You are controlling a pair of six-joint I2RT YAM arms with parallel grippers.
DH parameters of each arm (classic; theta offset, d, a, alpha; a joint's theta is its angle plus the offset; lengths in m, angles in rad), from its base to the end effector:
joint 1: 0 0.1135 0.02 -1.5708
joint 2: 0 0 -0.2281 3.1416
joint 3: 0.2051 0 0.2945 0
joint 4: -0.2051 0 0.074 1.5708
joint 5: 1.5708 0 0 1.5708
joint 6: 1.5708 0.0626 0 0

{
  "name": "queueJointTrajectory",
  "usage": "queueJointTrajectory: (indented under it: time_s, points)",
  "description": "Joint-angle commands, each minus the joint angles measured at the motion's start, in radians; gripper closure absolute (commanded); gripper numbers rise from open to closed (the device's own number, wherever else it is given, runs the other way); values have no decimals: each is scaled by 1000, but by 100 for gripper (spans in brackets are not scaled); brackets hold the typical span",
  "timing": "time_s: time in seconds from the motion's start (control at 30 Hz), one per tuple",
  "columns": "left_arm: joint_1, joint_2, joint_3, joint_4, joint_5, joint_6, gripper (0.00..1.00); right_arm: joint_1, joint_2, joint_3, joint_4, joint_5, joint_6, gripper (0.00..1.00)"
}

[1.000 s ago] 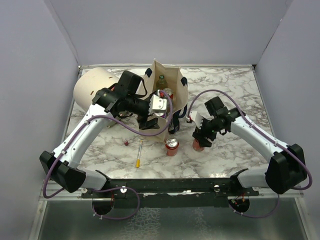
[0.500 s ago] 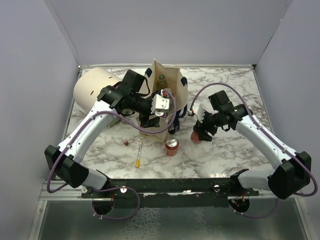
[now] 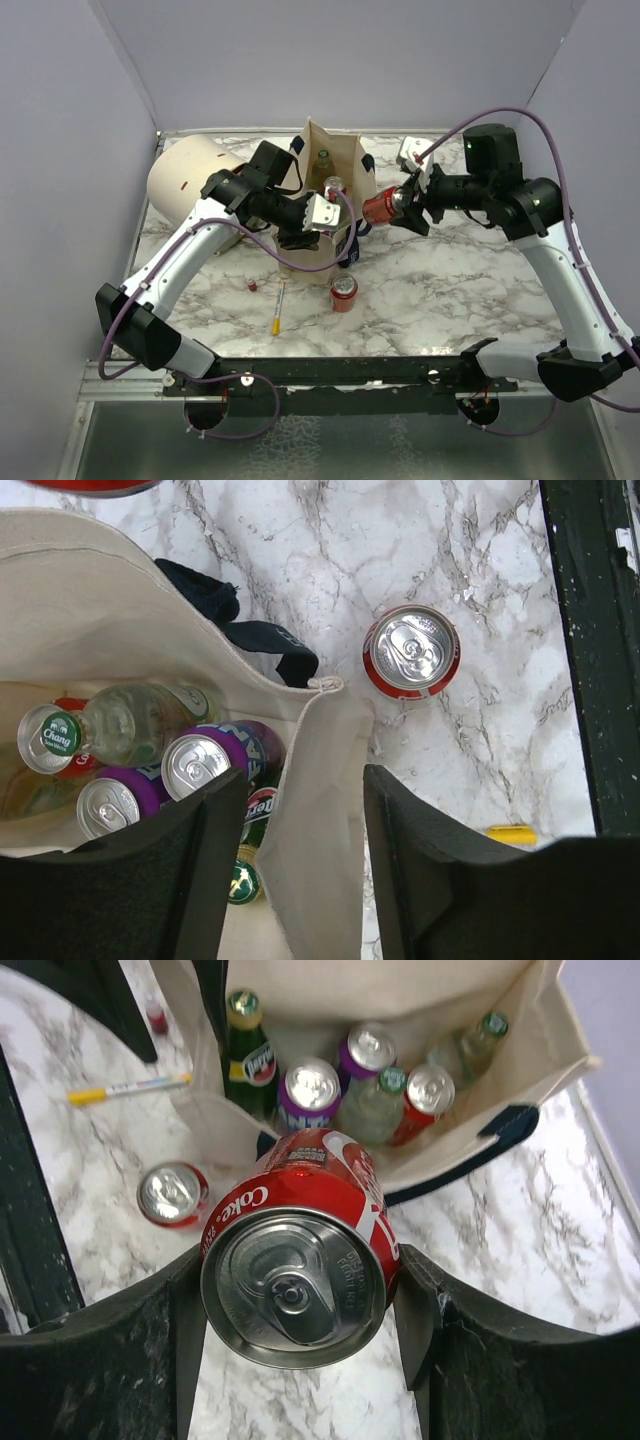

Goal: Place the beverage into the canvas bag
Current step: Pick up the drink from the center of the board.

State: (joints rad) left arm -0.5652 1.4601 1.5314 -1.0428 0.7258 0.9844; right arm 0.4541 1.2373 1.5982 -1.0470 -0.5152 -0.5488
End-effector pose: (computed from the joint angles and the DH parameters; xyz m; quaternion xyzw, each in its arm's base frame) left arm 0.2702 -0.2205 0.3208 0.6997 0.5649 -0.2743 0.3405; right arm 0.2501 0.1564 0.4056 -0.5157 0.7139 0.2104 0.4244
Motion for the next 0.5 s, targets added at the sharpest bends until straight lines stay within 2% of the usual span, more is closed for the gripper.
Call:
queueJointTrajectory:
  time_s: [0.0, 0.13, 0.23, 0.27, 0.47]
  points:
    - [-3, 6, -1, -12, 28, 41, 50, -2, 91, 146, 44, -116, 60, 99]
    - [-3, 2, -15, -11, 53, 44, 59, 0, 213, 264, 47, -161, 99, 99]
    - [-3, -10, -29, -10, 87, 32, 71, 19, 314, 355, 36, -170, 128, 99]
    - [-9, -26, -66, -9, 110, 25, 84, 55, 398, 430, 7, -174, 139, 99]
    - [-34, -42, -90, -79, 107, 112, 99, 84, 477, 449, -27, -180, 115, 99]
